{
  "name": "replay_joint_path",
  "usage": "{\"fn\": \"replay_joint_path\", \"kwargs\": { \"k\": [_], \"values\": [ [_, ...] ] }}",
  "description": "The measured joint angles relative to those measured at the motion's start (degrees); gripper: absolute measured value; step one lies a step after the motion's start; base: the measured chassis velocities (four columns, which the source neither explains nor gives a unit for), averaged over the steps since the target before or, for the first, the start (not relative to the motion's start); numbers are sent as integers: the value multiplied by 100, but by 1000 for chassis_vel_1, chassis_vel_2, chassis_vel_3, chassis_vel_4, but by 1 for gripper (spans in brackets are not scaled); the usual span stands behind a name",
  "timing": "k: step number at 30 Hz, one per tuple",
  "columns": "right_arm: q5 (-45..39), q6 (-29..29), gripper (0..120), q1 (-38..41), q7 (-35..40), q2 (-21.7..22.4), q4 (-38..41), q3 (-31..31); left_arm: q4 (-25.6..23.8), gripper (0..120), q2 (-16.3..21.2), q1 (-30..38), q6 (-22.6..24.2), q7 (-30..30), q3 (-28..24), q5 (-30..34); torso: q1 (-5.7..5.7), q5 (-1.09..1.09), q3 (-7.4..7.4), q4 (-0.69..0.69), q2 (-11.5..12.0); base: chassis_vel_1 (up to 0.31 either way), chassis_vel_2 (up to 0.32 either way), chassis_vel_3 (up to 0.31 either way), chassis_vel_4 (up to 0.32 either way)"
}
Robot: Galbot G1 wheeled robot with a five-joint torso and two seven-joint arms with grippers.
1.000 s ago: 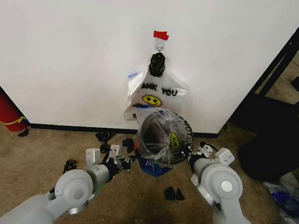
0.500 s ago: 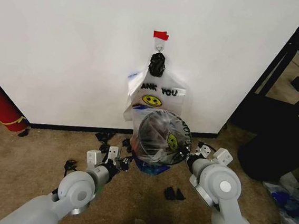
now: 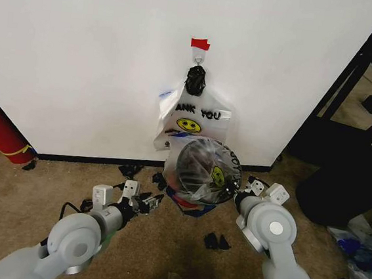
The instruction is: Pick up the garbage bag from the wall and place it over the trash bin.
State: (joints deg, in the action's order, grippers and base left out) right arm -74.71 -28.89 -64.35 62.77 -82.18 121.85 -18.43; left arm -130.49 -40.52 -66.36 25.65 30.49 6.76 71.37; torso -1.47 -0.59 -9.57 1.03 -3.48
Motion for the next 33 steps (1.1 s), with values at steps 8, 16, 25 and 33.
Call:
{"fn": "replay_joint_path", "kwargs": {
  "k": [8,16,25,33],
  "values": [
    [105,40,0,-22,-35,-19,12,49,-597,48,377,647,251,364,-85,383,0,1,0,1,0,0,0,0,0],
    [196,40,0,80,10,-142,-38,190,-718,19,684,1987,837,987,-600,1639,0,1,0,0,0,0,0,0,0],
    [117,-32,0,62,502,-486,-112,216,285,0,-236,5038,1308,1850,-3165,2821,0,2,-1,2,0,0,0,0,0],
    [617,-91,0,5,486,-558,-217,281,832,0,-679,5852,1529,2181,-3983,2928,0,3,0,0,0,0,0,0,0]
  ]
}}
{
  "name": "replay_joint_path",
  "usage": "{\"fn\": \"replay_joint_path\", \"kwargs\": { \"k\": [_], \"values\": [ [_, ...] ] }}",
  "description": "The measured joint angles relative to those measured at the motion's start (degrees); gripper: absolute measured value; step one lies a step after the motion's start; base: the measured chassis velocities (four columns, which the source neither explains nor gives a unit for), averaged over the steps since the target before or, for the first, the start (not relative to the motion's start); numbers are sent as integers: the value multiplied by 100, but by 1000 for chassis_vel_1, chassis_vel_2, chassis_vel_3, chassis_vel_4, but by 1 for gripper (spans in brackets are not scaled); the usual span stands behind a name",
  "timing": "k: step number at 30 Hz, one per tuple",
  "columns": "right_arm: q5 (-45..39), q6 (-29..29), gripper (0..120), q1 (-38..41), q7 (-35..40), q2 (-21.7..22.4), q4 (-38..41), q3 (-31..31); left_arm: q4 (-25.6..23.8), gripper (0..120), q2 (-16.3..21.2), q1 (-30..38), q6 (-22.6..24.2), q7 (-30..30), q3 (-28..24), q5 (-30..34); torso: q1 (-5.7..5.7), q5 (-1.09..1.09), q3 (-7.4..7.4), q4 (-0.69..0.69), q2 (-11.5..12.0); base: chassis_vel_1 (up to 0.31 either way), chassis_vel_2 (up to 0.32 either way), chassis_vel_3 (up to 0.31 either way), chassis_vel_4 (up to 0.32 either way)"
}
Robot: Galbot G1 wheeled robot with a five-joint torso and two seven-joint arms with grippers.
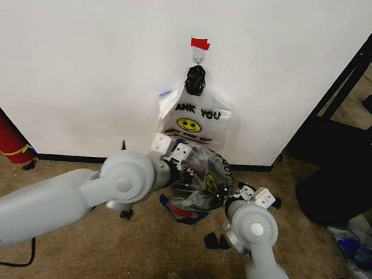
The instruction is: Pick up the garbage bag from the wall and place it over the trash bin.
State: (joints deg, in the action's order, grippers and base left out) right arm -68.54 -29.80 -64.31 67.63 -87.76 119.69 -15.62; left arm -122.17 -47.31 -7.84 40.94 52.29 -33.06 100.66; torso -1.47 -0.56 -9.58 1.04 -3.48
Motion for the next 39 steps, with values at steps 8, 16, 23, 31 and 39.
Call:
{"fn": "replay_joint_path", "kwargs": {
  "k": [8,16,23,31,39],
  "values": [
    [339,-14,0,26,14,-17,-101,3,878,0,-877,743,140,288,-1113,281,0,-1,0,0,1,0,0,0,0],
    [350,-10,0,113,-1,-134,-171,33,1805,0,-1645,642,137,386,-1372,175,0,-2,0,-1,1,0,0,0,0],
    [375,-11,0,104,-63,-162,-178,69,2408,0,-1873,631,131,320,-1620,-130,0,-2,0,0,1,0,0,0,0],
    [393,4,0,1,-137,-139,-121,84,2984,0,-2038,633,125,245,-1952,-448,0,-2,0,0,1,0,0,0,0],
    [410,9,0,-49,-180,-142,-27,120,3406,0,-2195,630,121,133,-2106,-745,1,-2,0,0,0,0,0,0,0]
  ]
}}
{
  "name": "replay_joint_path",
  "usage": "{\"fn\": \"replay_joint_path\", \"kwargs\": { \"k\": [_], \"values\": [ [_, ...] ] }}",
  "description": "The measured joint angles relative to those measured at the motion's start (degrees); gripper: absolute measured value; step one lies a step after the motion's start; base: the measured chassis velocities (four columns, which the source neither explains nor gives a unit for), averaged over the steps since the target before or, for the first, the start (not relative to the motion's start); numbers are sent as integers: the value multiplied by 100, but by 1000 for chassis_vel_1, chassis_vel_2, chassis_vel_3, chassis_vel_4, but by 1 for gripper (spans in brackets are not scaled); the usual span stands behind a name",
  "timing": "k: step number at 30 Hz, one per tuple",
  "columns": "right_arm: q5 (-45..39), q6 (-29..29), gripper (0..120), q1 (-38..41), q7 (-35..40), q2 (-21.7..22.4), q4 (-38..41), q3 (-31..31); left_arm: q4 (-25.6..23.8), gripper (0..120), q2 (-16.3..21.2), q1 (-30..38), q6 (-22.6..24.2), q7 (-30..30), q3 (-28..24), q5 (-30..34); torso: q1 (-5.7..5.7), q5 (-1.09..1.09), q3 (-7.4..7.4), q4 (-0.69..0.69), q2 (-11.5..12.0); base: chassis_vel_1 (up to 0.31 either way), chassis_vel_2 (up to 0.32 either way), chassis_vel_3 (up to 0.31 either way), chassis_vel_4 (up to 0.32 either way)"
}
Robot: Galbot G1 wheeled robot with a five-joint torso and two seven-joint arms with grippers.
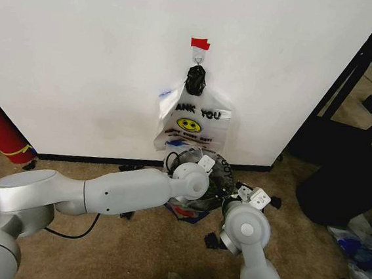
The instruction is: Pick up the garbage bag from the wall and place it over the trash bin.
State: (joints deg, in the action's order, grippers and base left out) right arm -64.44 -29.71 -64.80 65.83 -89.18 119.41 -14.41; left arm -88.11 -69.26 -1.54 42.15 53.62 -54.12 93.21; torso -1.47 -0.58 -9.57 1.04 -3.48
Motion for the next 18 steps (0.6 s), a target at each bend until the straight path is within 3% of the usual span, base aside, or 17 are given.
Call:
{"fn": "replay_joint_path", "kwargs": {
  "k": [18],
  "values": [
    [100,-37,0,-126,-61,-16,83,69,646,0,-181,-53,-1,-282,-288,-732,0,0,0,0,0,0,0,0,0]
  ]
}}
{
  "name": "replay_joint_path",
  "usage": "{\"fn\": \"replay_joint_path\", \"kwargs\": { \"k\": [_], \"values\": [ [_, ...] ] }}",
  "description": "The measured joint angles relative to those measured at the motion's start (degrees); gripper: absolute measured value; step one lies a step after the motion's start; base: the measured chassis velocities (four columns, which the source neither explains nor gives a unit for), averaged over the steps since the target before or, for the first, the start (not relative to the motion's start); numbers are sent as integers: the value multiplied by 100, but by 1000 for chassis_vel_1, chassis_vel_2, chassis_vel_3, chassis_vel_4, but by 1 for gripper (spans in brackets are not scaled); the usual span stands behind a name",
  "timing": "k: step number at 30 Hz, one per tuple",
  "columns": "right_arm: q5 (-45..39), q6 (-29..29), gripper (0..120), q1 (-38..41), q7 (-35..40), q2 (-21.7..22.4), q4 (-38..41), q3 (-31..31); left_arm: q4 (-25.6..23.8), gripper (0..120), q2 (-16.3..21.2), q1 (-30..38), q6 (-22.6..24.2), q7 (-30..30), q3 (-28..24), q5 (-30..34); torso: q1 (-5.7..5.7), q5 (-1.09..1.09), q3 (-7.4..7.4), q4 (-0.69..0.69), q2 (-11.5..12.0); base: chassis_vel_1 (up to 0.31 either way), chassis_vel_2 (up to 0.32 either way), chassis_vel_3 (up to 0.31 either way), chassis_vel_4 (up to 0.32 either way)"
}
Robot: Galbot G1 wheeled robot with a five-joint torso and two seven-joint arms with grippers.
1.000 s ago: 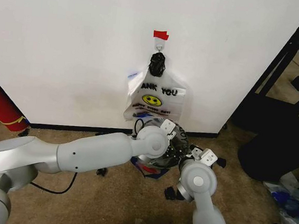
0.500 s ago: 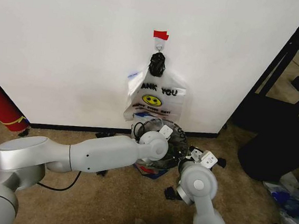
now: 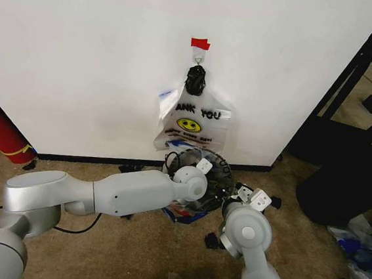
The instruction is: Pick up the garbage bag from the wall and place it over the trash bin.
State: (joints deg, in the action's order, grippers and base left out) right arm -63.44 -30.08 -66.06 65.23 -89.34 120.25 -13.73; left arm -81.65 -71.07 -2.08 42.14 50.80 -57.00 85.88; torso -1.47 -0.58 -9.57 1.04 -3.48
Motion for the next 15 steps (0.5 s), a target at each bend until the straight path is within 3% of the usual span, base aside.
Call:
{"fn": "replay_joint_path", "kwargs": {
  "k": [3,9,15],
  "values": [
    [112,-1,0,-29,-92,-34,-74,12,21,0,-4,-32,0,-16,51,-1,0,0,0,0,0,0,0,0,0],
    [365,12,0,24,-214,-70,-265,15,-751,0,270,-74,0,102,375,582,0,0,0,-1,0,0,0,0,0],
    [427,13,0,52,-224,-58,-266,20,-977,0,315,-94,-1,111,519,913,0,0,0,-2,0,0,0,0,0]
  ]
}}
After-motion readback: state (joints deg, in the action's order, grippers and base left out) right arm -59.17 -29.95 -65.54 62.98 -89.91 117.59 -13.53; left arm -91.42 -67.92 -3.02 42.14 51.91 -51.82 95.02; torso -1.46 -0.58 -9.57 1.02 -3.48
